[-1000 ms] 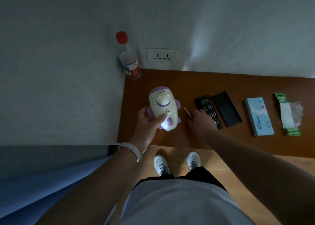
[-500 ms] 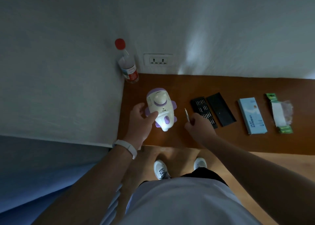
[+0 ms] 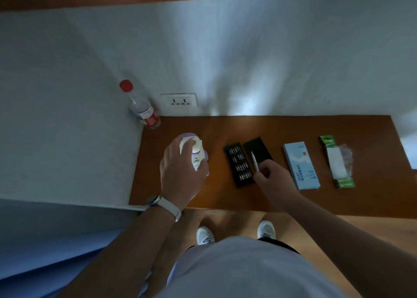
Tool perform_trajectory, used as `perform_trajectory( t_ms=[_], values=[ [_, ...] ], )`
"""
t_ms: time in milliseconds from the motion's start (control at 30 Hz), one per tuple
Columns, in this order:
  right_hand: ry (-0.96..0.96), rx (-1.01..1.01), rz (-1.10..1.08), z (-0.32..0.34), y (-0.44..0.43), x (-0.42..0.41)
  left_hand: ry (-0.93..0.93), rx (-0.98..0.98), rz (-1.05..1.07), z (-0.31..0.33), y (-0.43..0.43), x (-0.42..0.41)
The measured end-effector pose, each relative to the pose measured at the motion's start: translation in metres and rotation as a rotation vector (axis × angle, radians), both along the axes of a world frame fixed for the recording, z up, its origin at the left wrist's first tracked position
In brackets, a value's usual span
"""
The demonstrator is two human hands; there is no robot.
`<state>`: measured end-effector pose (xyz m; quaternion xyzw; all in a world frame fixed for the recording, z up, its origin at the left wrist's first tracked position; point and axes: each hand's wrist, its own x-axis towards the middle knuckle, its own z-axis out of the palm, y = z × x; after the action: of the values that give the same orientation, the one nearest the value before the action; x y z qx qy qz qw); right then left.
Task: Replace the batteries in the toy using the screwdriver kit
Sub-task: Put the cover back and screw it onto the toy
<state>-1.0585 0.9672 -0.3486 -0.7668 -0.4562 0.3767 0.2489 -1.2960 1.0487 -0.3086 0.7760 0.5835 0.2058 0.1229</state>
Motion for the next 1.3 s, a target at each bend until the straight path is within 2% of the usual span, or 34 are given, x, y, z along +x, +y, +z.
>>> perform_trajectory(
  t_ms=[100,200,267,467,600,667,867,1033,1167,1300],
  values=[
    [0.016,0.018,0.019,0.003,-0.005,0.024,0.221,-0.261,0.02,-0.026,0.008,0.005],
    [0.026,0.002,0.056,0.002,-0.008,0.042,0.127,-0.576,0.193,-0.054,0.011,0.0],
    [0.011,0.003,0.074,0.0,-0.007,0.052,0.023,-0.662,0.219,-0.067,0.008,0.001],
    [0.038,-0.025,0.076,-0.005,-0.008,0.064,-0.056,-0.531,0.157,-0.076,0.0,0.033],
    [0.071,-0.057,0.084,-0.007,-0.007,0.059,-0.252,-0.572,0.2,-0.071,-0.002,0.053],
    [0.086,-0.068,0.08,-0.007,-0.006,0.057,-0.286,-0.567,0.215,-0.071,0.002,0.062],
    [0.094,-0.065,0.058,-0.009,-0.007,0.056,-0.17,-0.533,0.281,-0.069,0.017,0.072],
    [0.091,-0.069,0.024,-0.011,-0.009,0.058,-0.245,-0.509,0.297,-0.069,0.019,0.073],
    [0.083,-0.058,0.022,-0.008,-0.008,0.055,-0.444,-0.556,0.349,-0.063,0.019,0.063],
    [0.091,-0.05,0.034,-0.003,-0.004,0.048,-0.803,-0.643,0.367,-0.059,0.022,0.042]
  ],
)
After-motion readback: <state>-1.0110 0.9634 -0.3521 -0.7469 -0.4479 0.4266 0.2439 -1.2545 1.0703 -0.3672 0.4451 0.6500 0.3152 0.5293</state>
